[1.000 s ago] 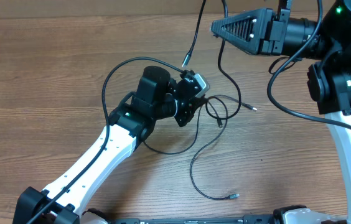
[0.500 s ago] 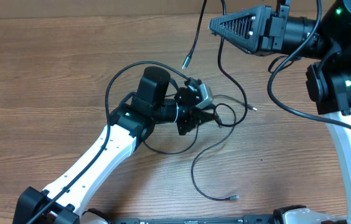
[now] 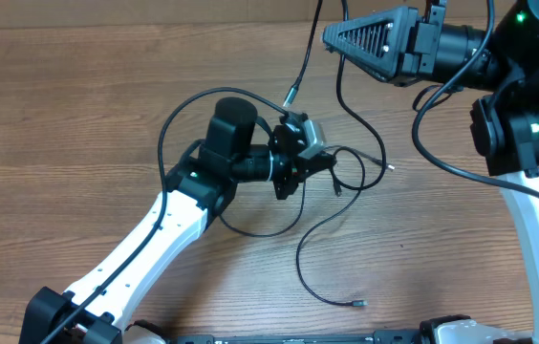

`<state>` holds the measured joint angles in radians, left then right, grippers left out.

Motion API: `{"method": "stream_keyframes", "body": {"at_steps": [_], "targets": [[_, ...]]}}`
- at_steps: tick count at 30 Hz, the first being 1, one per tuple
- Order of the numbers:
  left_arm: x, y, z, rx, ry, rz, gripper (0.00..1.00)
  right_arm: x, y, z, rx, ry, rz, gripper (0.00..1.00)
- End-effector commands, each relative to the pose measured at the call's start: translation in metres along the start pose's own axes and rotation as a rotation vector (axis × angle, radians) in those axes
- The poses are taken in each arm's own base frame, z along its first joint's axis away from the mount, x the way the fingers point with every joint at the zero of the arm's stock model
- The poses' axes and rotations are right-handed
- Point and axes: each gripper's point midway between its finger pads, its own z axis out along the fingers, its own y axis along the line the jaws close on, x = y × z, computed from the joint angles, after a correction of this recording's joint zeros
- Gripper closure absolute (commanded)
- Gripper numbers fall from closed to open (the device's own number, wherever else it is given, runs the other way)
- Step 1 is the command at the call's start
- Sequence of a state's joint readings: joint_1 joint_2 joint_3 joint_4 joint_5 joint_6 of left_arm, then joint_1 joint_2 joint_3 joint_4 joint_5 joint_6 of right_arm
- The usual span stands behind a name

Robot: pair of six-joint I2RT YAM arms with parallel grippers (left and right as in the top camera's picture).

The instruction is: Untangle cables

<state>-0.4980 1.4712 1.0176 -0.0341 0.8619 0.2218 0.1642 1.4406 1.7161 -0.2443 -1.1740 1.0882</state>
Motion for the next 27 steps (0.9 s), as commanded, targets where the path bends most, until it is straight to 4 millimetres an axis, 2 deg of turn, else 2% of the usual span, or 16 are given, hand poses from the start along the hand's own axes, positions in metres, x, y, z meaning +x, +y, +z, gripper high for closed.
{"method": "stream_keyframes", "body": {"at_steps": [1,3,4,5,6,7,11,13,14,15,16,17,19,23,26,27], "targets": [[0.002,0.008,-0.009,-0.004,-0.012,-0.072,0.96,-0.009,0.007,-0.014,0.021,-0.046,-0.092,0.96],[0.0,0.011,-0.014,0.003,-0.024,-0.087,0.95,-0.013,-0.002,-0.021,0.047,-0.059,-0.12,0.96],[-0.001,0.01,-0.018,0.018,-0.034,-0.088,0.95,-0.015,-0.006,-0.024,0.063,-0.066,-0.14,0.89],[-0.003,0.01,-0.022,0.03,-0.044,-0.089,0.96,-0.016,-0.012,-0.028,0.077,-0.067,-0.17,0.75],[-0.004,0.01,-0.026,0.037,-0.051,-0.092,0.96,-0.016,-0.016,-0.031,0.091,-0.067,-0.196,0.52],[-0.007,0.011,-0.031,0.042,-0.061,-0.1,0.96,-0.017,-0.024,-0.034,0.111,-0.067,-0.211,0.42],[-0.017,0.014,-0.05,0.037,-0.097,-0.112,0.96,-0.009,-0.051,-0.042,0.178,-0.04,-0.206,0.44],[-0.024,0.014,-0.062,0.033,-0.118,-0.104,0.96,-0.004,-0.069,-0.043,0.219,-0.026,-0.171,0.7],[-0.027,0.014,-0.067,0.025,-0.125,-0.099,0.96,-0.003,-0.075,-0.044,0.235,-0.02,-0.155,0.74],[-0.029,0.013,-0.071,0.017,-0.13,-0.096,0.96,-0.001,-0.084,-0.044,0.251,-0.012,-0.14,0.7],[-0.03,0.013,-0.075,0.011,-0.133,-0.095,0.96,0.001,-0.089,-0.044,0.26,-0.003,-0.132,0.45],[-0.032,0.012,-0.078,0.007,-0.135,-0.099,0.95,0.003,-0.099,-0.045,0.285,0.004,-0.12,0.3],[-0.034,0.005,-0.082,0.023,-0.136,-0.109,0.92,0.008,-0.121,-0.049,0.364,0.012,-0.093,0.26],[-0.039,-0.011,-0.089,0.062,-0.141,-0.11,0.79,0.033,-0.188,-0.074,0.672,0.069,0.012,0.26],[-0.046,-0.019,-0.094,0.066,-0.153,-0.127,0.75,0.055,-0.228,-0.095,0.888,0.15,0.078,0.15],[-0.049,-0.021,-0.096,0.066,-0.158,-0.135,0.75,0.062,-0.242,-0.102,0.952,0.171,0.101,0.07]]}}
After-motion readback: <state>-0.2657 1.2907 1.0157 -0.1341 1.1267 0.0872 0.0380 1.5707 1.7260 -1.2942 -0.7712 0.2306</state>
